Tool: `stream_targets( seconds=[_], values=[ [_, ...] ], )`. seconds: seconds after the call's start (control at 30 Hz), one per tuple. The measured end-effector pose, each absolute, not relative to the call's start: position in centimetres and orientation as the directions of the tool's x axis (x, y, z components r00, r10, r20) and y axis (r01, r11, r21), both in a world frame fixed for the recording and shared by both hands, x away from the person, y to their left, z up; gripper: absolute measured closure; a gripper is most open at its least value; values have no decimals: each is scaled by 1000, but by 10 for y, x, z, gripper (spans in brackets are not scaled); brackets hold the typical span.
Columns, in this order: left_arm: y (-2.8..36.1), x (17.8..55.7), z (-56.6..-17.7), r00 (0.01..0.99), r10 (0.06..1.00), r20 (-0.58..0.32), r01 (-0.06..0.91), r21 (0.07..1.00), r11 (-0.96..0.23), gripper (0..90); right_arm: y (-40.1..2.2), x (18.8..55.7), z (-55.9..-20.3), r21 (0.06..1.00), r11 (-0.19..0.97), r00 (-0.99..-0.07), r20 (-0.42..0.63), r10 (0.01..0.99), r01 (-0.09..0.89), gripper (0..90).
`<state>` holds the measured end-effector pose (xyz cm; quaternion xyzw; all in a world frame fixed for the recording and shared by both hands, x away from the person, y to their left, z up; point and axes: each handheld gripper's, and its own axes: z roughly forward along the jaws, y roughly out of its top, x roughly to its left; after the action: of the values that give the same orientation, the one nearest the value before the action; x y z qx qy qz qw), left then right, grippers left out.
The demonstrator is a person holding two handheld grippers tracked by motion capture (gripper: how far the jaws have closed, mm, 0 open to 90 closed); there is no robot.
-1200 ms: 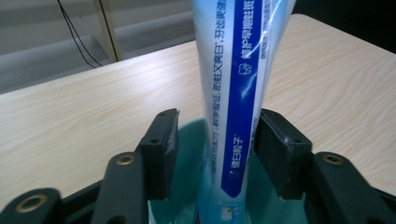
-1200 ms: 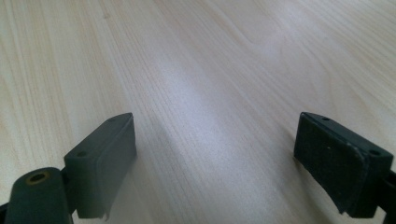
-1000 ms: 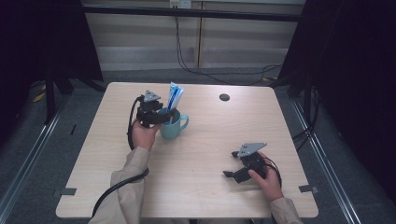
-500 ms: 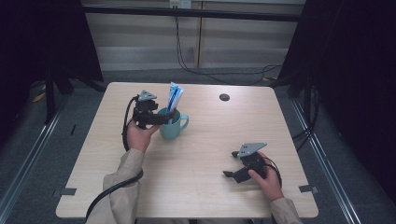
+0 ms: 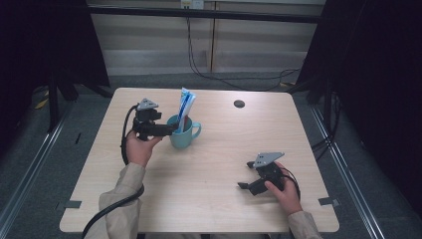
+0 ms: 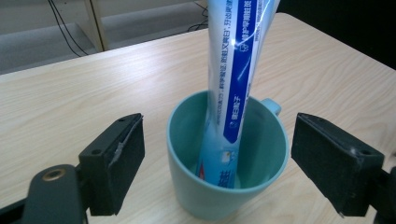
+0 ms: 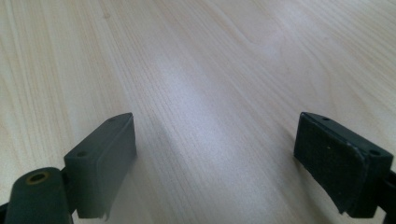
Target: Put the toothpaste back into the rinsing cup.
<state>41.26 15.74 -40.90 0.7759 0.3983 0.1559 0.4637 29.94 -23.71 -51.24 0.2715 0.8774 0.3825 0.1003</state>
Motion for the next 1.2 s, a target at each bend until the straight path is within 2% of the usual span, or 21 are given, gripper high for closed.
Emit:
stream_targets(
  seconds=[0.47, 0.83, 1.2],
  values=[
    [178, 399, -411, 632, 763, -132, 481, 840, -253, 160, -237, 300, -512, 726, 560, -833, 32, 552, 399, 125],
    [181, 387, -429, 660, 739, -131, 496, 815, -299, 147, -237, 300, -512, 726, 561, -833, 31, 552, 399, 125],
    [188, 379, -440, 659, 739, -139, 503, 813, -294, 147, -237, 300, -512, 725, 562, -834, 31, 551, 398, 125]
  ],
)
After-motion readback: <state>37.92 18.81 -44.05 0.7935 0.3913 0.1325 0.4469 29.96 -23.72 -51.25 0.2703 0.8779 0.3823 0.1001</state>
